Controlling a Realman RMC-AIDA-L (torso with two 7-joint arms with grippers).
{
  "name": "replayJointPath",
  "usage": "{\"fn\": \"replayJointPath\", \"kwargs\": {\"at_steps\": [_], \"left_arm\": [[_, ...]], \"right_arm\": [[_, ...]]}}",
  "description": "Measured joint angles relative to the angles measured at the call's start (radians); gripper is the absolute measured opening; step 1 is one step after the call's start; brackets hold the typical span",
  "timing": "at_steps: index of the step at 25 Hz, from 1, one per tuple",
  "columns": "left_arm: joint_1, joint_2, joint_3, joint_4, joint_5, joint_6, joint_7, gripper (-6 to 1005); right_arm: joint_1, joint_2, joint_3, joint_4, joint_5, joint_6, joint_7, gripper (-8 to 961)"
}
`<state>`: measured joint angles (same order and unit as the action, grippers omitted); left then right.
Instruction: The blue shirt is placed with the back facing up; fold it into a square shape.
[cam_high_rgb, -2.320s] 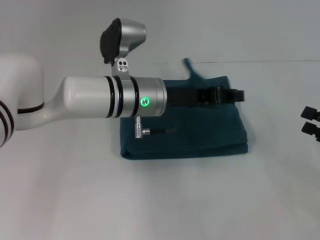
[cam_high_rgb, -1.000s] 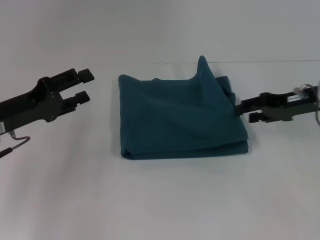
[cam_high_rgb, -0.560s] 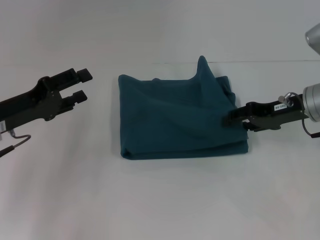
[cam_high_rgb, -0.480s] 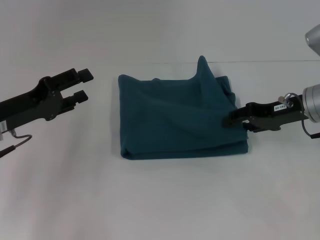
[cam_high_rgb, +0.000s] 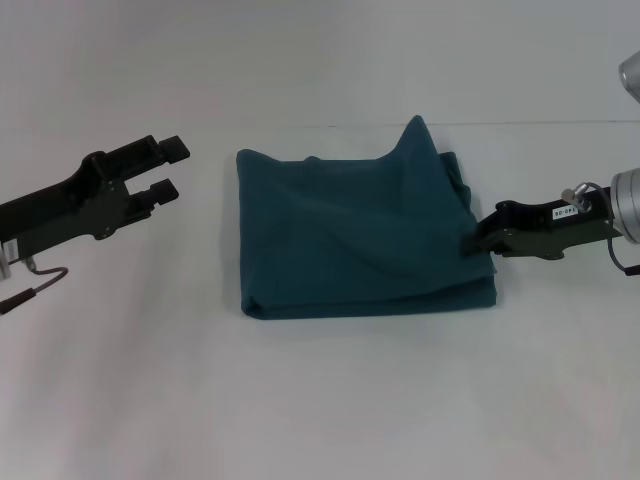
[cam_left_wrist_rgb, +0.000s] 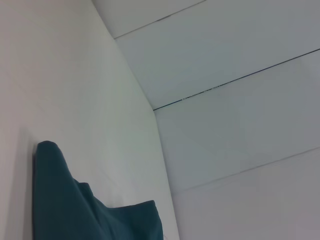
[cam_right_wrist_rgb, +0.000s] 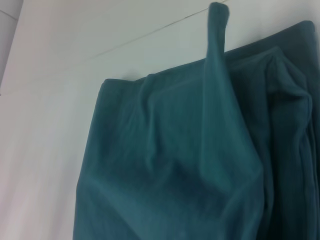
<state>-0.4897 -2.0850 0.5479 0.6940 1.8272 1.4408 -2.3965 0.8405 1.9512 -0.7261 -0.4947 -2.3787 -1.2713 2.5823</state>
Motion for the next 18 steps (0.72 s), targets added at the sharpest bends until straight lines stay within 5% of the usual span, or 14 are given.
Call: {"fn": "replayJointPath", "kwargs": {"at_steps": [3, 11, 18], "left_arm": [[-0.001, 0.0, 0.0, -0.001, 0.0, -0.004, 0.0, 762], [-0.004, 0.0, 0.001, -0.001, 0.0, -0.008, 0.001, 762], [0.0, 0.0, 0.001, -0.01, 0.0, -0.028, 0.001, 762]], "right_arm": [[0.0, 0.0, -0.001, 0.0, 0.0, 0.001, 0.0, 172], [-0.024, -0.008, 0.01, -0.03, 0.003, -0.07, 0.024, 15], [-0.068, -0.01, 0.009, -0.046, -0.007, -0.033, 0.052, 17]]}}
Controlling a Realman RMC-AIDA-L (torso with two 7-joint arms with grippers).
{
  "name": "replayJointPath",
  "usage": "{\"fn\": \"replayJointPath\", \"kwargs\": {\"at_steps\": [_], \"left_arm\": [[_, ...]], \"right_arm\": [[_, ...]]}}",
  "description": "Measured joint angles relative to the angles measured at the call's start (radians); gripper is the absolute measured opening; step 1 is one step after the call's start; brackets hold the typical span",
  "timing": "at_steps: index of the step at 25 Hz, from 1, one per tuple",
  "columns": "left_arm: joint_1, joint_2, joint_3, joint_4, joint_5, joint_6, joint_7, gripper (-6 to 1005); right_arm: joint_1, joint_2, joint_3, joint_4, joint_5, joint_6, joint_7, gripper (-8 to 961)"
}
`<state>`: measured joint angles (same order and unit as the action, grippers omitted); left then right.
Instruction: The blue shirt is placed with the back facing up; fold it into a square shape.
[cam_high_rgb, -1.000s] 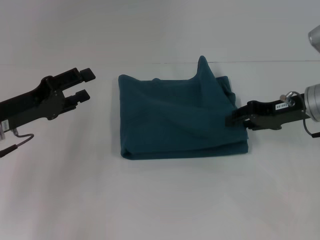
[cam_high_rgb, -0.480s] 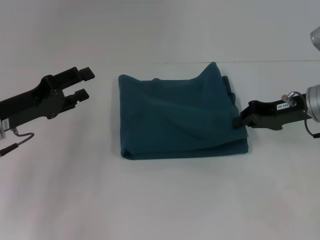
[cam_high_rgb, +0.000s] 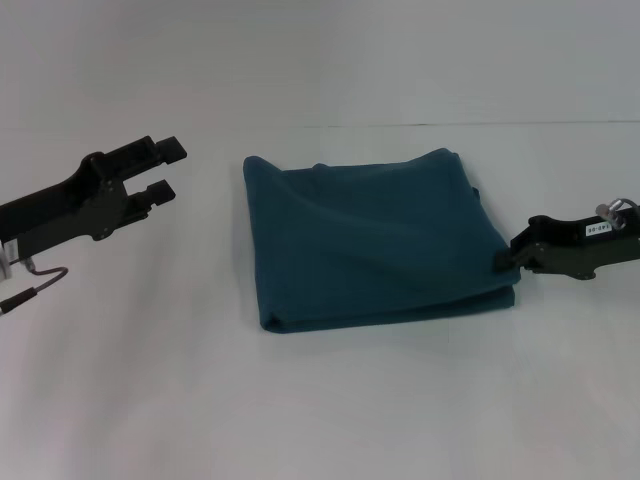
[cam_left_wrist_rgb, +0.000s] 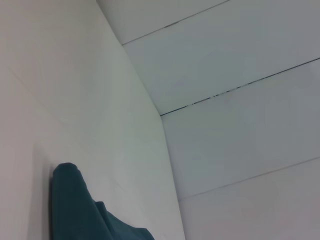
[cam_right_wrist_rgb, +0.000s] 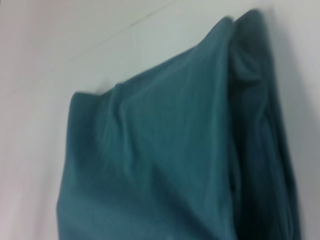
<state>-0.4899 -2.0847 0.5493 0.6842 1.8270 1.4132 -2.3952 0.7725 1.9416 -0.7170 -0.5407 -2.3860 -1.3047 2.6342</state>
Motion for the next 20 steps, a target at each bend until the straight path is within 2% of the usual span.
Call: {"fn": "replayJointPath", "kwargs": {"at_steps": [9, 15, 20], "left_arm": [[-0.001, 0.0, -0.005, -0.011, -0.009, -0.007, 0.001, 763], [-0.003, 0.0, -0.006, -0.012, -0.011, -0.007, 0.001, 754], [-0.006, 0.0, -0.005, -0.013, -0.01, 0.0, 0.001, 745]], "right_arm": [[0.009, 0.001, -0.014, 0.025, -0.046, 0.059, 0.012, 20], [0.018, -0.001, -0.018, 0.035, -0.12, 0.086, 0.045, 201], [-0.014, -0.015, 0.021, -0.079, -0.101, 0.017, 0.056, 218]]}}
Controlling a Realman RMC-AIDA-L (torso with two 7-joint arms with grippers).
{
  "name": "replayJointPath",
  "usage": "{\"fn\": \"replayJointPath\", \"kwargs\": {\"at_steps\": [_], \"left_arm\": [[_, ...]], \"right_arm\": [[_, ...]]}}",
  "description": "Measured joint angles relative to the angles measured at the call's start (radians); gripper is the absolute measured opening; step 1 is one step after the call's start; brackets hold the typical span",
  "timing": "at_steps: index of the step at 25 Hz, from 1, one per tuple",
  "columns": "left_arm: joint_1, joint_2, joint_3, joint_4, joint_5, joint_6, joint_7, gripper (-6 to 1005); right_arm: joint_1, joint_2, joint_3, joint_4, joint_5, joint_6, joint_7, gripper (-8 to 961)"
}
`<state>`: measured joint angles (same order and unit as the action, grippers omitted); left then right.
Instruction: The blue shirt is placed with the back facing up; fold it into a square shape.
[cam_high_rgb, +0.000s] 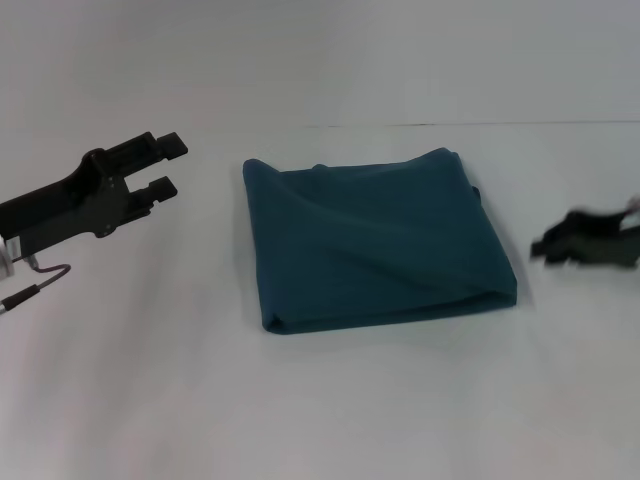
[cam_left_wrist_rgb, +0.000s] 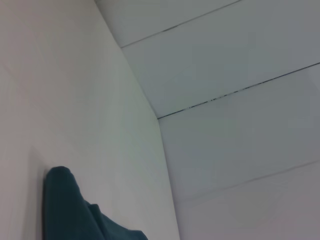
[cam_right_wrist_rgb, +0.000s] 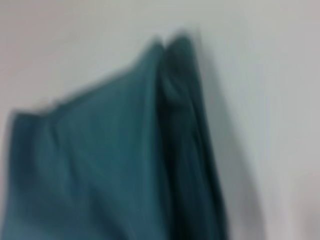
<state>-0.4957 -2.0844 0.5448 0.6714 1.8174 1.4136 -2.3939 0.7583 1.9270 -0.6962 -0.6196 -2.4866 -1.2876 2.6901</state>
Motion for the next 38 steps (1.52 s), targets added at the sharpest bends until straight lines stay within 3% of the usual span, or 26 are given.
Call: {"fn": "replayJointPath", "kwargs": {"at_steps": [2, 6, 8, 10, 14, 19, 22, 25, 29, 38], "left_arm": [[-0.002, 0.002, 0.005, 0.0, 0.012, 0.009, -0.005, 741], [-0.007, 0.008, 0.008, 0.012, 0.079, 0.046, -0.045, 734], [-0.008, 0.009, 0.009, 0.029, 0.143, 0.071, -0.086, 731], [-0.01, 0.009, 0.009, 0.043, 0.212, 0.101, -0.131, 727], [-0.009, 0.003, 0.01, 0.045, 0.299, 0.112, -0.199, 720], [-0.008, -0.031, 0.019, 0.023, 0.343, 0.068, -0.231, 711], [-0.021, -0.051, 0.03, 0.009, 0.344, 0.035, -0.232, 705], [-0.043, -0.055, 0.053, -0.028, 0.347, -0.001, -0.234, 700], [-0.067, -0.057, 0.107, -0.062, 0.347, -0.073, -0.252, 693], [-0.071, -0.062, 0.112, -0.071, 0.348, -0.106, -0.255, 676]], "right_arm": [[-0.024, -0.016, 0.035, -0.076, 0.056, -0.055, -0.01, 225], [-0.04, -0.074, 0.102, -0.104, 0.181, -0.17, -0.088, 239], [-0.044, -0.09, 0.134, -0.117, 0.228, -0.229, -0.12, 246], [-0.045, -0.099, 0.148, -0.132, 0.253, -0.269, -0.127, 318], [-0.041, -0.102, 0.151, -0.147, 0.258, -0.287, -0.103, 462], [-0.03, -0.102, 0.148, -0.147, 0.255, -0.287, -0.081, 707], [-0.021, -0.102, 0.146, -0.147, 0.255, -0.287, -0.066, 798], [-0.014, -0.102, 0.143, -0.147, 0.255, -0.29, -0.061, 888], [-0.009, -0.101, 0.143, -0.147, 0.255, -0.292, -0.05, 886], [-0.004, -0.102, 0.148, -0.147, 0.259, -0.316, -0.032, 882]]}}
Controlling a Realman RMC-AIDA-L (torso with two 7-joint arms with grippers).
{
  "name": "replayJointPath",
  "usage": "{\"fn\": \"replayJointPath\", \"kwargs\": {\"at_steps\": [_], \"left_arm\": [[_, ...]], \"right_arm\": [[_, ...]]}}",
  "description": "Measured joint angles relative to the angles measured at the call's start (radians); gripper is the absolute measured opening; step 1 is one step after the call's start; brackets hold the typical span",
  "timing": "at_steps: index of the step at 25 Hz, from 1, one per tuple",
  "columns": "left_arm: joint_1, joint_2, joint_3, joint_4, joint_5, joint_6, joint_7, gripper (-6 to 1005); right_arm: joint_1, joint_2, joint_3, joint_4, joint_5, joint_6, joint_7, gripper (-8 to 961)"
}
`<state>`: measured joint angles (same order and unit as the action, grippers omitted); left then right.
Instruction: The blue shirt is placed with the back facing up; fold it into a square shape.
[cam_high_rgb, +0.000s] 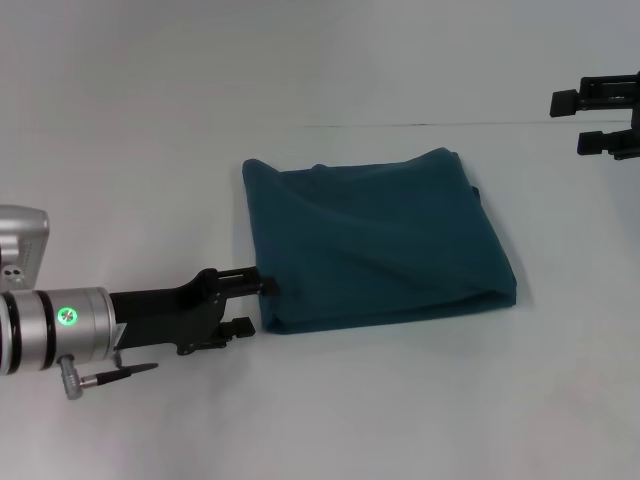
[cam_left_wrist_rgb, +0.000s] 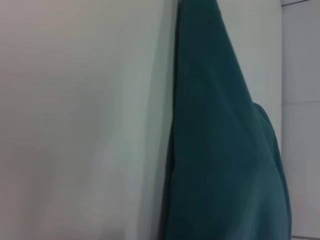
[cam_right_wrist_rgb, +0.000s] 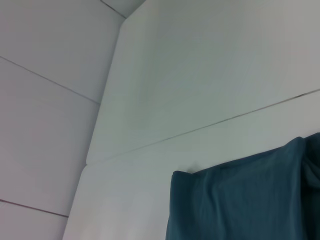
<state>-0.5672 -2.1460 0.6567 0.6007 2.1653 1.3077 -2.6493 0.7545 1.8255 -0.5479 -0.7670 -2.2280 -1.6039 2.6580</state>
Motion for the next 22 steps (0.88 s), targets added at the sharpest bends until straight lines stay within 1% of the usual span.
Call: {"fn": "replayJointPath", "kwargs": {"at_steps": [7, 11, 19, 22], "left_arm": [[-0.009, 0.0, 0.0, -0.035, 0.001, -0.044, 0.005, 664], [-0.014, -0.006, 0.001, -0.045, 0.001, -0.069, 0.01, 657], [-0.052, -0.007, 0.013, -0.109, 0.001, -0.124, 0.031, 642], [-0.061, -0.008, 0.025, -0.113, 0.002, -0.142, 0.027, 637]], "right_arm": [[0.0, 0.0, 0.001, 0.0, 0.001, -0.001, 0.0, 882], [0.0, 0.0, 0.002, 0.0, 0.001, -0.002, -0.001, 882], [-0.006, 0.0, 0.003, 0.005, 0.001, -0.002, -0.005, 882], [-0.008, 0.0, 0.003, 0.007, 0.001, -0.003, -0.006, 882]]}}
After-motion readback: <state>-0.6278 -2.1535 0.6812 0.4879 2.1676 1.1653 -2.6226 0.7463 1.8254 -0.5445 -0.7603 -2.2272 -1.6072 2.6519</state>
